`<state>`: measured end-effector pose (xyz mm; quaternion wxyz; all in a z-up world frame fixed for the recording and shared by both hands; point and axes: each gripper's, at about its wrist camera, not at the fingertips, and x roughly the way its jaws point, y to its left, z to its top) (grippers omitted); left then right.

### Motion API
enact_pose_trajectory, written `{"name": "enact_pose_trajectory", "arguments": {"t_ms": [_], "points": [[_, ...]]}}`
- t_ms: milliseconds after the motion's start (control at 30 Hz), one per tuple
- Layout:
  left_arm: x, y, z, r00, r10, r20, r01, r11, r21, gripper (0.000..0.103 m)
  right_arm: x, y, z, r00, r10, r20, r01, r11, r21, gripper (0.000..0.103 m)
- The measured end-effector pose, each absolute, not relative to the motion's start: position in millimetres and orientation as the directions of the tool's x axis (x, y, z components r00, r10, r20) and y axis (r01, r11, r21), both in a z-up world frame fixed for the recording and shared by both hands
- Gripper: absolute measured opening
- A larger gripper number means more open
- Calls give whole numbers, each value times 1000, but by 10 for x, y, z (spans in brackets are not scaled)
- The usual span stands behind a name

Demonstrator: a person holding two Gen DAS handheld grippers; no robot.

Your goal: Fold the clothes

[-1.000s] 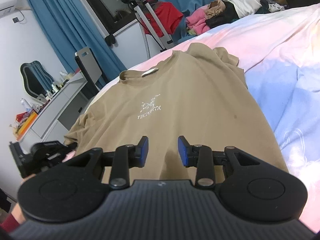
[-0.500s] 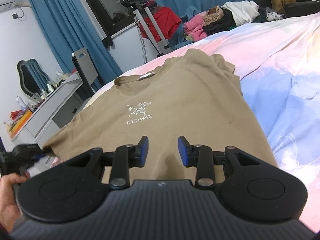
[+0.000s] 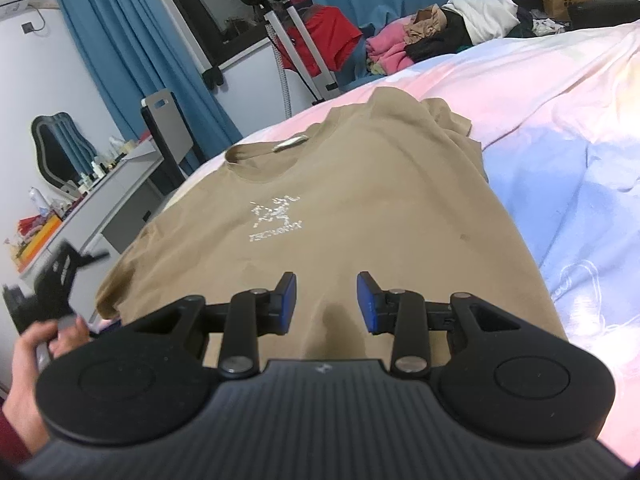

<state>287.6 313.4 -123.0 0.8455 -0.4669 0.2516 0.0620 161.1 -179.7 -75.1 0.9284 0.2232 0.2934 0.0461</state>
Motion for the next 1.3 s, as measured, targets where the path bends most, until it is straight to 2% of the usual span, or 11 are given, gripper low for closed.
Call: {"name": "enact_pose_trajectory", "arguments": {"t_ms": [100, 167, 200, 233, 433, 600, 767, 1033, 1133, 1267, 1300], "points": [[3107, 3106, -1179, 879, -36, -476, -349, 630, -693, 68, 1665, -1786, -824, 818, 212, -535, 49, 901, 431, 37], [3245, 3093, -1168, 868, -46, -494, -341, 666, -663, 24, 1699, -1781, -866, 814, 211, -541, 49, 903, 427, 37], [3280, 3081, -1145, 864, -39, -503, -340, 691, -638, 14, 1712, -1786, -879, 814, 216, -540, 46, 901, 431, 37], [3315, 3068, -1121, 859, -32, -511, -338, 714, -613, 8, 1725, -1794, -891, 813, 219, -539, 45, 900, 434, 37], [3313, 2743, -587, 881, 150, -449, -330, 874, -356, 3, 1772, -1858, -916, 808, 230, -542, 61, 883, 466, 37], [3361, 2031, -82, 929, 171, -328, -237, 956, -173, 3, 1691, -1929, -815, 828, 215, -517, 73, 874, 480, 37], [3455, 861, 229, 963, 56, -265, -60, 998, -8, 3, 1640, -2049, -726, 849, 171, -500, 106, 872, 478, 37], [3843, -911, -236, 915, -88, -395, 151, 980, 132, 5, 1618, -2223, -687, 874, 87, -478, 152, 885, 440, 37], [3978, -1127, -592, 875, -95, -474, 171, 978, 120, 20, 1609, -2263, -726, 874, 70, -480, 162, 891, 425, 37], [3907, -943, -774, 828, -131, -545, 199, 978, 68, 75, 1651, -2294, -789, 872, 77, -484, 157, 891, 425, 37], [3815, -841, -755, 820, -142, -555, 207, 977, 55, 81, 1663, -2299, -799, 873, 78, -482, 154, 893, 423, 37]]}}
